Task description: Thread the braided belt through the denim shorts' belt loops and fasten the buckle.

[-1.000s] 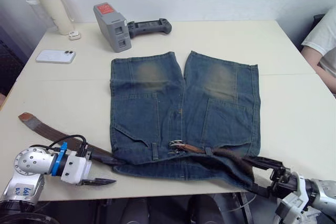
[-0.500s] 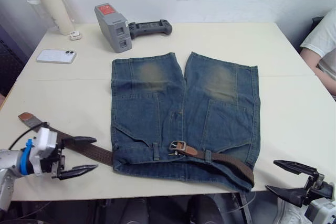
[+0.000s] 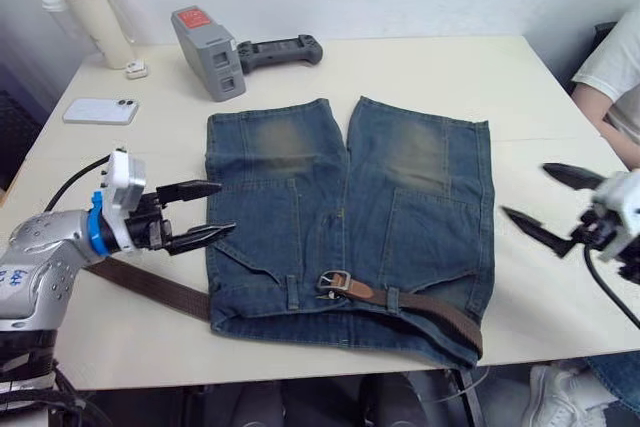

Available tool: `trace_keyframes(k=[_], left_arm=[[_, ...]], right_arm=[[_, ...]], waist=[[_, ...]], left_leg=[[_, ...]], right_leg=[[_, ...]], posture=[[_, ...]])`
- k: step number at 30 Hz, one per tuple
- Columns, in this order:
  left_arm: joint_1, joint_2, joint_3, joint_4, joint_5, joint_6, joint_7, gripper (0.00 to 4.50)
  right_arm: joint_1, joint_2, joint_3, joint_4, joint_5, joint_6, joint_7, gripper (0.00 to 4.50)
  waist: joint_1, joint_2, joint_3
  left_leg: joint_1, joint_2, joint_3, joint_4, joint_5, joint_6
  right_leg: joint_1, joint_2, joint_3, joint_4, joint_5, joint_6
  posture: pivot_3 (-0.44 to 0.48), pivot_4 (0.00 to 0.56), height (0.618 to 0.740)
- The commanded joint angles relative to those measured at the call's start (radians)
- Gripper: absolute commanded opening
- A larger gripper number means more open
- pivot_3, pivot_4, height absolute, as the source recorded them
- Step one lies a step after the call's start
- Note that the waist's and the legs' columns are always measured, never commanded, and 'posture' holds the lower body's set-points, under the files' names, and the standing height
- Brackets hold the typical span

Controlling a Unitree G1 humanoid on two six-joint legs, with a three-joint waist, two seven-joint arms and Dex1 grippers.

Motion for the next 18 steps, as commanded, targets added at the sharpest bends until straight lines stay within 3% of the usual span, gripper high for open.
trace_keyframes(k=[1,4,7,12,16,18], left_arm=[[-0.07,0.012,-0.051,-0.059,-0.014,0.121,0.037,4.43],[-0.189,0.018,-0.183,-0.071,0.054,0.264,0.101,4.43],[-0.302,-0.037,-0.247,-0.002,0.108,0.321,0.169,4.43],[-0.476,-0.099,-0.397,0.165,0.298,0.201,0.141,4.43],[-0.629,-0.184,-0.497,0.387,0.406,0.148,0.094,4.43],[-0.683,-0.213,-0.549,0.524,0.478,0.085,0.05,4.43]], right_arm=[[-0.024,-0.061,-0.019,-0.22,0.102,0.26,0.002,4.5],[-0.089,-0.131,0.005,-0.397,0.237,0.465,0.015,4.5],[-0.144,-0.158,-0.01,-0.431,0.354,0.613,0.035,4.5],[-0.311,-0.105,0.162,-0.276,0.07,0.674,0.02,4.5],[-0.542,0.105,0.286,-0.039,-0.01,0.758,-0.005,4.5],[-0.623,0.176,0.387,0.093,-0.15,0.738,0.035,4.5]], waist=[[0.004,0.0,0.0],[0.021,0.0,0.001],[0.024,-0.002,0.0],[0.022,-0.005,0.001],[0.015,-0.006,0.002],[0.01,-0.006,0.002]], left_leg=[[0.0,-0.001,0.001,0.0,0.0,0.0],[0.0,-0.002,0.002,0.001,0.0,0.002],[0.0,-0.002,0.002,-0.001,-0.001,0.002],[0.0,-0.003,0.004,-0.001,0.0,0.002],[0.0,-0.002,0.006,-0.002,0.0,0.002],[0.0,-0.002,0.008,-0.002,0.001,0.002]], right_leg=[[0.0,-0.001,0.0,-0.002,0.0,0.001],[0.0,-0.001,0.003,-0.006,0.002,0.003],[0.001,-0.001,0.002,-0.008,0.002,0.003],[0.0,-0.001,0.003,-0.01,0.003,0.005],[-0.001,0.0,0.004,-0.009,0.003,0.005],[-0.003,0.0,0.005,-0.008,0.003,0.005]], posture=[[0.0,0.15,0.664],[0.0,0.15,0.664],[0.0,0.15,0.664],[0.0,0.15,0.664],[0.0,0.15,0.664],[0.0,0.15,0.664]])
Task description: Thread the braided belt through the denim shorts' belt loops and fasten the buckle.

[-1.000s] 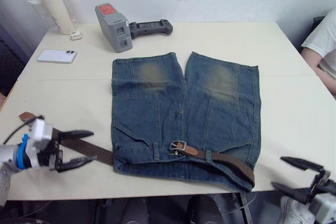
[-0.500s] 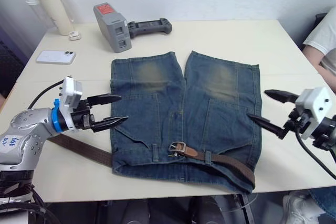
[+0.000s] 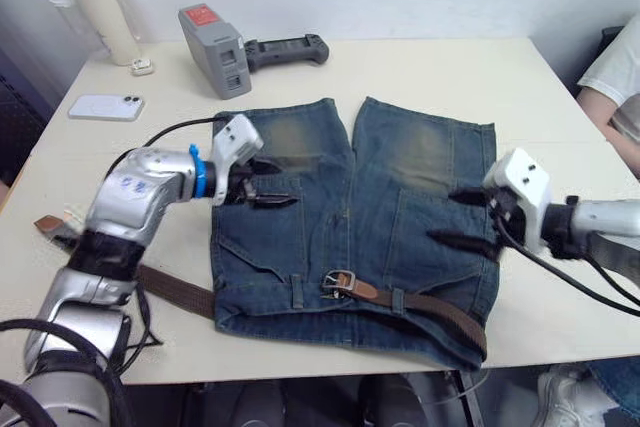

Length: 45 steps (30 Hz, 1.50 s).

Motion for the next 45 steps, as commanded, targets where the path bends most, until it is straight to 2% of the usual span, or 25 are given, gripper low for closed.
trace_keyframes(k=[1,6,11,14,18,20,21,22,23,24,30,33,39,45], left_arm=[[-0.092,-0.034,-0.081,0.219,0.128,-0.117,-0.084,4.43],[-0.148,-0.103,-0.107,0.452,0.236,-0.225,-0.083,4.43],[-0.108,-0.111,-0.11,0.499,0.301,-0.249,-0.093,4.43],[-0.06,-0.102,-0.11,0.444,0.297,-0.182,-0.124,3.66],[-0.03,-0.104,-0.088,0.379,0.287,-0.119,-0.125,2.0],[-0.022,-0.104,-0.077,0.353,0.283,-0.095,-0.121,1.29],[-0.013,-0.103,-0.069,0.33,0.278,-0.076,-0.119,1.13],[-0.005,-0.104,-0.058,0.308,0.272,-0.054,-0.114,0.55],[0.001,-0.105,-0.049,0.291,0.269,-0.037,-0.11,0.2],[0.008,-0.107,-0.035,0.274,0.265,-0.018,-0.099,0.05],[0.002,-0.126,0.05,0.281,0.274,0.01,0.014,0.05],[-0.026,-0.149,0.135,0.342,0.271,-0.003,0.154,0.05],[-0.064,-0.153,0.202,0.445,0.285,-0.092,0.279,0.05],[-0.106,-0.156,0.202,0.506,0.282,-0.14,0.268,0.05]], right_arm=[[-0.13,0.097,0.141,0.212,-0.211,-0.015,0.059,4.5],[-0.222,0.22,0.196,0.436,-0.365,-0.044,0.1,4.5],[-0.204,0.253,0.208,0.488,-0.463,-0.054,0.145,4.5],[-0.167,0.262,0.217,0.438,-0.474,-0.006,0.171,3.72],[-0.172,0.281,0.211,0.407,-0.5,-0.007,0.194,1.9],[-0.181,0.289,0.208,0.407,-0.51,-0.012,0.206,1.17],[-0.19,0.296,0.209,0.409,-0.52,-0.02,0.214,0.89],[-0.201,0.304,0.208,0.414,-0.531,-0.031,0.219,0.35],[-0.208,0.311,0.206,0.418,-0.541,-0.038,0.224,0.01],[-0.226,0.322,0.206,0.433,-0.558,-0.057,0.226,0.0],[-0.395,0.404,0.231,0.668,-0.706,-0.272,0.202,0.0],[-0.538,0.491,0.245,0.899,-0.762,-0.399,0.148,0.0],[-0.716,0.597,0.237,1.229,-0.837,-0.57,0.077,0.0],[-0.777,0.632,0.223,1.395,-0.882,-0.664,0.05,0.0]], waist=[[-0.005,0.0,0.0],[-0.015,-0.001,0.0],[-0.016,-0.002,-0.001],[-0.017,-0.002,-0.007],[-0.017,-0.003,-0.013],[-0.018,-0.005,-0.014],[-0.018,-0.006,-0.015],[-0.018,-0.006,-0.015],[-0.019,-0.007,-0.016],[-0.021,-0.007,-0.016],[-0.03,-0.007,-0.016],[-0.032,-0.007,-0.016],[-0.041,-0.006,-0.015],[-0.049,-0.005,-0.015]], left_leg=[[0.0,0.0,0.0,-0.001,0.0,0.0],[-0.003,0.0,0.003,-0.004,0.0,0.0],[0.001,0.0,0.003,-0.001,0.0,0.001],[0.002,0.0,0.003,-0.001,0.0,0.001],[0.003,0.0,0.004,-0.002,-0.001,0.001],[0.003,0.0,0.004,-0.002,-0.001,0.001],[0.003,0.0,0.004,-0.002,-0.001,0.001],[0.003,0.001,0.004,-0.002,-0.001,0.001],[0.003,0.001,0.004,-0.002,-0.001,0.001],[0.004,0.001,0.004,-0.002,-0.001,0.001],[0.004,0.001,0.005,-0.001,-0.001,0.001],[0.004,0.001,0.006,-0.001,-0.001,0.001],[0.002,0.001,0.006,0.0,0.0,0.0],[-0.006,0.002,0.011,-0.001,0.001,-0.001]], right_leg=[[0.0,0.0,0.0,0.0,0.0,0.0],[-0.004,0.0,0.0,0.002,0.0,0.001],[0.0,-0.001,0.0,0.003,0.001,0.002],[0.001,-0.001,0.0,0.004,0.001,0.002],[0.001,-0.001,-0.001,0.003,0.001,0.001],[0.001,-0.001,-0.001,0.003,0.001,0.001],[0.001,-0.001,0.0,0.003,0.001,0.001],[0.001,-0.001,0.0,0.003,0.001,0.001],[0.001,-0.001,0.0,0.003,0.001,0.001],[0.001,-0.001,0.0,0.004,0.001,0.001],[0.001,-0.001,0.001,0.005,0.001,0.001],[0.0,-0.001,0.002,0.007,0.001,0.001],[-0.005,-0.002,0.003,0.01,0.0,0.001],[-0.018,-0.004,0.001,0.015,0.0,0.001]], posture=[[0.0,0.15,0.664],[0.0,0.15,0.664],[0.0,0.15,0.664],[0.0,0.15,0.664],[0.0,0.15,0.664],[0.0,0.15,0.664],[0.0,0.15,0.664],[0.0,0.15,0.664],[0.0,0.15,0.664],[0.0,0.15,0.664],[0.0,0.15,0.664],[0.0,0.15,0.664],[0.0,0.15,0.664],[0.0,0.15,0.664]])
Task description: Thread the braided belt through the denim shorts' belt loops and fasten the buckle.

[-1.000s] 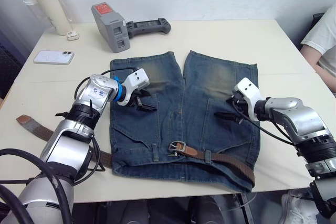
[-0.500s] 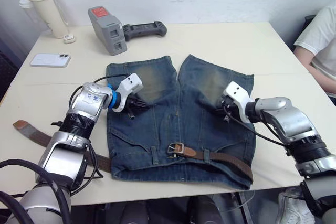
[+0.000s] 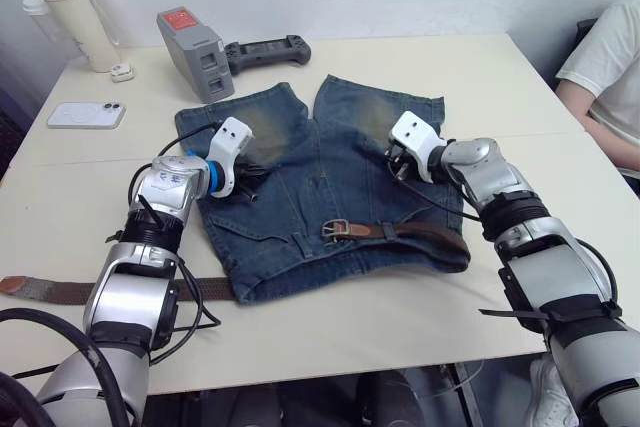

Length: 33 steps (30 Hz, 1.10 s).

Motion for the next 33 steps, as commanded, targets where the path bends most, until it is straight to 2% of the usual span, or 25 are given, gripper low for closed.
trace_keyframes(k=[1,6,7,9,10,11,16,17,20,23,25,27,28,31,33], left_arm=[[-0.03,0.013,0.022,0.056,0.02,-0.043,0.025,0.05],[-0.033,0.001,0.019,0.047,0.0,-0.029,-0.005,0.05],[-0.03,0.006,0.024,0.033,-0.006,-0.022,-0.014,0.46],[-0.025,0.02,0.03,-0.005,-0.017,-0.009,-0.039,1.16],[-0.021,0.024,0.036,-0.025,-0.024,0.0,-0.045,1.58],[-0.021,0.032,0.045,-0.051,-0.031,-0.004,-0.056,2.1],[-0.023,0.076,0.094,-0.195,-0.09,0.023,-0.125,4.26],[-0.02,0.083,0.101,-0.219,-0.098,0.037,-0.132,4.5],[-0.014,0.129,0.133,-0.324,-0.15,0.081,-0.186,4.5],[0.062,0.239,0.183,-0.527,-0.27,0.114,-0.365,4.5],[0.146,0.321,0.202,-0.604,-0.308,0.138,-0.443,4.5],[0.283,0.426,0.265,-0.671,-0.35,0.172,-0.512,4.5],[0.327,0.454,0.288,-0.693,-0.367,0.175,-0.522,4.5],[0.462,0.497,0.387,-0.754,-0.42,0.236,-0.5,4.5],[0.533,0.496,0.484,-0.796,-0.482,0.358,-0.436,4.5]], right_arm=[[-0.058,0.002,-0.04,0.131,-0.044,-0.089,-0.038,0.0],[-0.083,0.014,-0.108,0.172,-0.029,-0.131,-0.045,0.0],[-0.091,0.012,-0.133,0.166,-0.013,-0.136,-0.036,0.0],[-0.109,0.005,-0.178,0.153,0.013,-0.128,-0.008,0.93],[-0.113,0.003,-0.191,0.149,0.015,-0.124,0.007,1.26],[-0.12,-0.006,-0.201,0.137,0.017,-0.116,0.029,1.84],[-0.145,-0.047,-0.243,0.054,0.036,-0.039,0.145,4.15],[-0.143,-0.053,-0.247,0.034,0.039,-0.023,0.165,4.49],[-0.124,-0.084,-0.251,-0.108,0.075,0.065,0.31,4.49],[0.02,-0.159,-0.221,-0.554,0.202,0.237,0.539,4.49],[0.104,-0.176,-0.221,-0.795,0.284,0.4,0.543,4.49],[0.193,-0.17,-0.228,-1.111,0.409,0.613,0.493,4.49],[0.22,-0.169,-0.231,-1.209,0.439,0.676,0.468,4.49],[0.278,-0.173,-0.232,-1.372,0.536,0.77,0.464,4.49],[0.301,-0.19,-0.208,-1.437,0.564,0.799,0.47,4.49]], waist=[[-0.001,0.0,0.0],[0.001,0.0,0.0],[0.001,0.0,0.0],[0.001,0.001,0.001],[-0.001,0.003,0.002],[-0.002,0.003,0.002],[-0.003,0.003,0.002],[-0.003,0.003,0.002],[-0.003,0.004,0.002],[-0.003,0.004,0.003],[-0.008,0.005,0.003],[-0.017,0.005,0.003],[-0.02,0.006,0.003],[-0.008,0.006,0.005],[0.004,0.006,0.005]], left_leg=[[-0.001,0.0,0.0,0.0,0.0,0.0],[-0.002,0.0,0.0,0.001,0.0,0.0],[-0.002,0.0,0.0,0.001,0.0,0.0],[-0.003,0.0,0.0,0.001,0.0,0.0],[-0.004,0.0,0.0,0.001,0.0,0.0],[-0.006,0.0,0.0,0.001,0.0,0.0],[-0.012,0.0,0.0,0.0,0.0,-0.001],[-0.012,0.0,0.0,0.0,0.0,-0.001],[-0.012,0.0,0.001,-0.001,0.0,-0.001],[-0.013,0.0,0.001,-0.001,0.0,-0.001],[-0.012,0.001,0.001,-0.003,0.0,-0.001],[-0.009,0.002,0.001,-0.005,0.0,-0.001],[-0.008,0.002,0.0,-0.007,0.0,-0.001],[-0.006,0.002,-0.002,-0.008,0.002,-0.004],[-0.006,0.002,-0.002,-0.006,0.002,-0.004]], right_leg=[[-0.001,0.0,0.0,0.0,0.0,0.0],[-0.001,0.0,0.0,0.001,0.0,0.0],[-0.001,0.0,0.0,0.001,0.0,0.0],[-0.002,0.0,0.0,0.001,0.0,0.0],[-0.003,0.0,0.0,0.001,0.0,0.0],[-0.005,0.0,0.0,0.001,0.0,0.0],[-0.013,0.0,0.0,0.002,0.0,0.0],[-0.013,0.0,0.0,0.002,0.0,0.0],[-0.014,0.0,0.0,0.001,0.0,0.0],[-0.014,0.0,0.0,0.001,0.0,0.0],[-0.014,0.001,-0.001,0.001,0.0,0.0],[-0.013,0.001,-0.002,0.001,0.0,0.0],[-0.013,0.001,-0.003,0.0,0.0,-0.001],[-0.013,0.001,-0.006,0.0,0.0,-0.003],[-0.012,0.001,-0.006,-0.001,0.001,-0.005]], posture=[[0.0,0.15,0.664],[0.0,0.15,0.664],[0.0,0.15,0.664],[0.0,0.15,0.664],[0.0,0.15,0.664],[0.0,0.15,0.664],[0.0,0.15,0.664],[0.0,0.15,0.664],[0.0,0.15,0.664],[0.0,0.15,0.664],[0.0,0.15,0.664],[0.0,0.15,0.664],[0.0,0.15,0.664],[0.0,0.15,0.664],[0.0,0.15,0.664]])
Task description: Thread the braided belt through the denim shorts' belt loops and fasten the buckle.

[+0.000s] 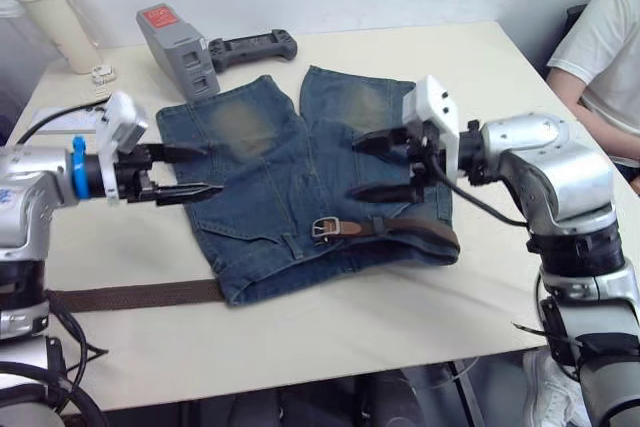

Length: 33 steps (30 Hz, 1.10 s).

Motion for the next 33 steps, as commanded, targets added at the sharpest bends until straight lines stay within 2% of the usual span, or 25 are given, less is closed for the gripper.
trace_keyframes(k=[1,3,8,13,16,18,20,21,24,26,28,33], left_arm=[[0.106,0.022,0.207,-0.121,-0.115,0.172,0.069,4.5],[0.189,0.023,0.287,-0.187,-0.163,0.233,0.087,4.5],[0.428,-0.034,0.609,-0.367,-0.318,0.513,0.172,4.5],[0.475,-0.178,0.881,-0.452,-0.338,0.788,0.427,4.5],[0.546,-0.221,0.972,-0.432,-0.452,0.828,0.576,4.5],[0.601,-0.285,1.04,-0.42,-0.615,0.828,0.656,4.5],[0.713,-0.363,1.077,-0.467,-0.734,0.828,0.71,4.5],[0.732,-0.417,1.108,-0.48,-0.796,0.828,0.762,4.5],[0.859,-0.551,1.09,-0.45,-1.119,0.644,1.002,4.5],[0.974,-0.597,1.004,-0.418,-1.311,0.487,1.195,4.5],[1.056,-0.624,0.92,-0.426,-1.449,0.356,1.308,4.5],[1.093,-0.628,0.718,-0.496,-1.494,0.163,1.419,4.5]], right_arm=[[0.009,-0.039,0.027,-0.112,0.079,0.068,0.025,4.49],[0.001,-0.058,0.049,-0.113,0.107,0.09,0.051,4.49],[-0.014,-0.068,0.091,-0.082,0.078,-0.013,0.079,4.49],[-0.032,-0.045,0.121,-0.026,0.032,-0.153,0.101,4.49],[-0.035,-0.042,0.139,-0.008,0.012,-0.208,0.118,4.49],[-0.039,-0.033,0.151,0.006,-0.005,-0.252,0.131,4.49],[-0.049,-0.028,0.153,0.026,-0.003,-0.254,0.14,4.49],[-0.059,-0.016,0.13,0.044,0.037,-0.195,0.125,4.49],[-0.089,0.006,0.028,0.084,0.229,0.043,0.1,4.49],[-0.108,-0.006,0.004,0.1,0.262,0.095,0.096,4.49],[-0.122,-0.012,-0.011,0.111,0.271,0.116,0.083,4.49],[-0.133,-0.024,-0.008,0.118,0.251,0.097,0.066,4.49]], waist=[[0.009,-0.001,0.0],[0.015,-0.002,0.0],[0.014,-0.004,0.0],[0.008,-0.005,0.0],[0.006,-0.006,0.0],[0.006,-0.008,0.0],[0.005,-0.008,0.0],[0.005,-0.009,-0.001],[0.006,-0.01,-0.001],[0.008,-0.01,0.0],[0.01,-0.01,-0.001],[0.024,-0.009,-0.001]], left_leg=[[0.0,0.0,0.0,0.001,0.0,0.0],[0.0,0.0,0.0,0.002,0.0,0.001],[0.0,0.0,0.0,0.002,-0.001,0.002],[0.004,0.0,0.0,0.0,-0.001,0.001],[0.007,0.0,0.001,-0.002,-0.001,0.001],[0.013,0.0,0.001,-0.006,-0.001,0.001],[0.015,0.001,0.0,-0.006,-0.002,0.001],[0.016,0.001,-0.002,-0.006,-0.004,0.001],[0.017,0.001,-0.003,-0.005,-0.005,0.002],[0.017,0.003,-0.005,-0.004,-0.006,0.003],[0.017,0.003,-0.007,-0.003,-0.006,0.003],[0.015,0.0,-0.005,0.003,-0.012,0.007]], right_leg=[[0.0,0.0,0.0,0.0,0.001,-0.001],[0.001,-0.001,0.0,-0.001,0.001,-0.001],[0.002,-0.001,0.0,-0.002,0.002,-0.001],[0.004,0.0,0.001,-0.002,0.002,-0.001],[0.005,-0.001,0.002,-0.003,0.002,-0.001],[0.009,-0.001,0.002,-0.005,0.002,-0.001],[0.012,-0.001,0.002,-0.008,0.002,-0.001],[0.013,-0.002,0.003,-0.008,0.002,-0.001],[0.013,-0.002,0.005,-0.009,0.002,-0.001],[0.014,-0.002,0.004,-0.013,0.002,-0.001],[0.016,-0.003,0.003,-0.013,0.002,-0.002],[0.015,-0.005,0.003,-0.011,0.002,-0.002]], posture=[[0.0,0.15,0.664],[0.0,0.15,0.664],[0.0,0.15,0.664],[0.0,0.15,0.664],[0.0,0.15,0.664],[0.0,0.15,0.664],[0.0,0.15,0.664],[0.0,0.15,0.664],[0.0,0.15,0.664],[0.0,0.15,0.664],[0.0,0.15,0.664],[0.0,0.15,0.664]])
